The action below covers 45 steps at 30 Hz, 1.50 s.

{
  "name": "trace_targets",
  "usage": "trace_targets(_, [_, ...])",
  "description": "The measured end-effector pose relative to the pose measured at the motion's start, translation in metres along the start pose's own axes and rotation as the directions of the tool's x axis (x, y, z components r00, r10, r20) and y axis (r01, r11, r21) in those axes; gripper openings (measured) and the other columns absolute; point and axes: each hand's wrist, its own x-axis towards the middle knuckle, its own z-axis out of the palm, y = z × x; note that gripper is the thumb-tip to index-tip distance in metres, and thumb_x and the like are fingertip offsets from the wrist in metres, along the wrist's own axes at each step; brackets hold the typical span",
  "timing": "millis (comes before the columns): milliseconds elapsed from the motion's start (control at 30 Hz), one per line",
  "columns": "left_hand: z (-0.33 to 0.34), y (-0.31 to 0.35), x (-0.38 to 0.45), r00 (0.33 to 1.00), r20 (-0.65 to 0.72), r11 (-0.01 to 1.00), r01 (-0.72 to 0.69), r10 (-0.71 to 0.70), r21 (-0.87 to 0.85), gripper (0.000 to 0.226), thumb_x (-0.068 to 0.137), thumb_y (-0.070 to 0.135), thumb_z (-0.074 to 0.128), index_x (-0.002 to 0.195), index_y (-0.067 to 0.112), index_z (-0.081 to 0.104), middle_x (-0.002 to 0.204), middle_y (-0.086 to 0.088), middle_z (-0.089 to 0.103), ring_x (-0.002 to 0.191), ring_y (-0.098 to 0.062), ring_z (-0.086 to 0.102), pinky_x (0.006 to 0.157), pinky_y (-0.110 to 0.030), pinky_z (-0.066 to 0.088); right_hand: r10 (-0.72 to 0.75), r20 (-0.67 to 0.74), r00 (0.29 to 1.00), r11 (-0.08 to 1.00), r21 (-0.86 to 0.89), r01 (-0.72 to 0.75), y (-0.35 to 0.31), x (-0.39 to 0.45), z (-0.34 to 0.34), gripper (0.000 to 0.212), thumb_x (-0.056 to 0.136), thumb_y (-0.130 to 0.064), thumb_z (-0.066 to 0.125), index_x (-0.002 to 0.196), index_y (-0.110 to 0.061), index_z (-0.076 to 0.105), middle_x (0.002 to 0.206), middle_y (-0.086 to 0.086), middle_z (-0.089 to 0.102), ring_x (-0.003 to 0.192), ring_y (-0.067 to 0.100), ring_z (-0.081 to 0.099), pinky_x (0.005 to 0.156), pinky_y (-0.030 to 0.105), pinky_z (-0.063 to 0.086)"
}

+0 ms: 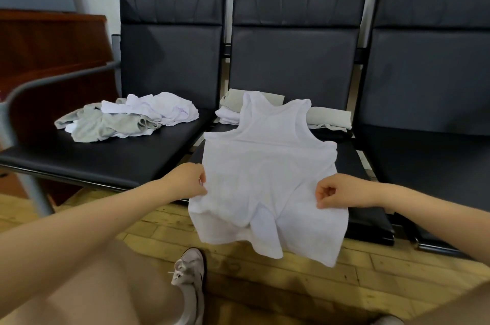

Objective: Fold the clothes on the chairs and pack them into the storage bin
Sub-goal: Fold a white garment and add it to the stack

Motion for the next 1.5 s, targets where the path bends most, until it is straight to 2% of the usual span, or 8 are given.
trace_targets(300, [0.014,-0.019,-0.017,0.989,-0.127,0.994,-0.085,0.076,-0.065,0.011,0.086,0.018,0.064,0.097,0.015,0.062,0.088,0.005,0.062,0.082,-0.009,0.058,0.068,-0.016,0.045,-0.036,0.023,0.999,0.999,0.000,0.036,0.004,0.002,-0.001,0.014,0.084,-0.026,0.070,0.077,-0.016,0.063,0.070,-0.012,0.055,0.064,0.002,0.047,0.064,0.015,0.041])
trace_targets(567, [0.026,-0.028,-0.019,0.955,-0.168,0.968,-0.232,0.245,0.095,0.015,0.094,0.017,0.046,0.079,0.020,0.049,0.079,0.005,0.049,0.067,-0.010,0.046,0.059,-0.018,0.036,-0.038,0.044,0.998,0.999,0.001,0.038,0.007,0.005,-0.002,0.018,0.086,-0.028,0.067,0.072,-0.021,0.059,0.068,-0.013,0.052,0.063,0.003,0.044,0.063,0.016,0.040])
trace_targets(667, [0.025,-0.029,-0.016,0.982,-0.175,0.978,-0.105,0.073,-0.179,0.016,0.096,0.015,0.041,0.081,0.012,0.046,0.082,-0.005,0.053,0.069,-0.017,0.047,0.063,-0.028,0.040,-0.042,0.051,0.998,0.999,-0.009,0.043,0.007,0.004,-0.001,0.020,0.088,-0.027,0.065,0.070,-0.021,0.056,0.068,-0.012,0.051,0.062,0.003,0.044,0.064,0.018,0.040])
trace_targets(767, [0.012,-0.038,-0.012,0.956,-0.197,0.832,0.077,-0.218,-0.549,0.013,0.098,0.011,0.037,0.087,0.009,0.045,0.089,-0.010,0.055,0.078,-0.022,0.053,0.067,-0.033,0.049,-0.038,0.050,0.998,0.999,-0.022,0.039,0.010,-0.001,-0.003,0.021,0.089,-0.026,0.064,0.072,-0.018,0.056,0.069,-0.010,0.051,0.062,0.003,0.044,0.062,0.016,0.040])
trace_targets(867, [0.001,-0.062,-0.014,0.882,-0.193,0.698,0.190,-0.430,-0.690,0.013,0.098,0.008,0.035,0.104,0.003,0.046,0.098,-0.018,0.054,0.082,-0.027,0.055,0.069,-0.038,0.052,-0.013,0.055,0.998,0.999,-0.051,0.015,0.015,-0.010,-0.006,0.022,0.090,-0.026,0.063,0.071,-0.019,0.055,0.068,-0.011,0.051,0.058,-0.001,0.043,0.061,0.014,0.039])
trace_targets(1000, [0.006,-0.087,-0.020,0.853,-0.116,0.678,0.315,-0.510,-0.664,0.011,0.098,0.008,0.038,0.104,0.001,0.044,0.098,-0.020,0.052,0.081,-0.028,0.054,0.070,-0.043,0.053,0.029,0.064,0.998,0.997,-0.079,-0.024,0.021,-0.023,-0.013,0.024,0.091,-0.023,0.062,0.069,-0.020,0.055,0.066,-0.011,0.050,0.053,-0.004,0.043,0.061,0.015,0.040])
trace_targets(1233, [0.020,-0.077,-0.031,0.949,-0.056,0.911,0.280,-0.311,-0.304,0.011,0.098,0.014,0.037,0.094,0.007,0.045,0.087,-0.013,0.057,0.067,-0.023,0.050,0.056,-0.032,0.037,0.019,0.083,0.996,1.000,-0.001,-0.019,0.019,-0.040,-0.018,0.023,0.091,-0.022,0.061,0.071,-0.011,0.056,0.064,-0.008,0.053,0.060,0.005,0.047,0.064,0.018,0.043])
trace_targets(1500, [0.004,-0.071,-0.018,0.919,-0.167,0.879,0.270,-0.357,-0.394,0.015,0.097,0.017,0.039,0.096,0.003,0.046,0.083,-0.015,0.058,0.066,-0.025,0.053,0.058,-0.034,0.043,-0.069,-0.085,0.994,0.996,0.045,0.073,0.013,-0.039,-0.012,0.021,0.088,-0.024,0.067,0.074,-0.008,0.063,0.068,-0.001,0.056,0.061,0.007,0.048,0.065,0.023,0.043])
